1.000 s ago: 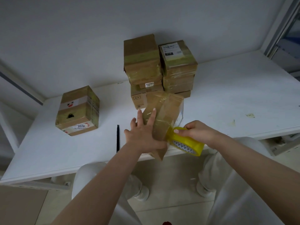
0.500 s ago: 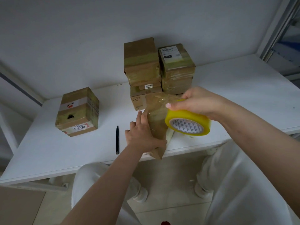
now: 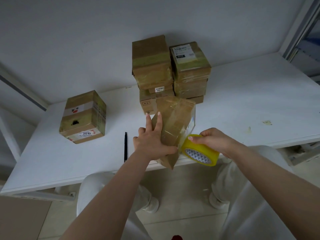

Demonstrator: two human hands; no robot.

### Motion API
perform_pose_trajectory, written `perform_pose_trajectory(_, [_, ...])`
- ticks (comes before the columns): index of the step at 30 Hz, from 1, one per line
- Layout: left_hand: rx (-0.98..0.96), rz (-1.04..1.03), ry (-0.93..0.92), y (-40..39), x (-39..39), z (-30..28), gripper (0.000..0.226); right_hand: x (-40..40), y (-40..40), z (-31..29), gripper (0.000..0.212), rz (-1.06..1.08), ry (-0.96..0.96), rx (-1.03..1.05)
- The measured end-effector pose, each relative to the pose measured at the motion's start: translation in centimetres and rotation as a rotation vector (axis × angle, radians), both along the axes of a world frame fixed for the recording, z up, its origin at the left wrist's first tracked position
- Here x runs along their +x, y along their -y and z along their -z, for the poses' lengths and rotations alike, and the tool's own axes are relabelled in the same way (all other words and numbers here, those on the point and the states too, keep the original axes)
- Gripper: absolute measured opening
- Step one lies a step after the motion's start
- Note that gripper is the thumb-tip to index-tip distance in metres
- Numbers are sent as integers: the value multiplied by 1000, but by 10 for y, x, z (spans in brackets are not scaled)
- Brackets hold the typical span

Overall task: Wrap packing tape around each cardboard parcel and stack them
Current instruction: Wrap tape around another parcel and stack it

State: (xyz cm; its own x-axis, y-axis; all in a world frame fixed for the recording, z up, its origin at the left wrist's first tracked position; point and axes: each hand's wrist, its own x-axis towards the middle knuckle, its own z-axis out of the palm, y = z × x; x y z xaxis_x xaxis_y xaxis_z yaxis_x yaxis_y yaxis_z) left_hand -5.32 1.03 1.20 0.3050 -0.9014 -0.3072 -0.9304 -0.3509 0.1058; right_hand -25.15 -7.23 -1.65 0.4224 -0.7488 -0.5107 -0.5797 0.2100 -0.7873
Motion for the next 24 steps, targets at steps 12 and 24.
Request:
perform_pose_trajectory(12, [-286, -335, -762, -5, 33, 5, 95, -7, 18, -46, 64, -56, 357, -10])
perform_pose_trajectory(24, [-413, -465, -1246, -32, 80, 0, 72, -75, 20, -10, 50, 20, 146, -128])
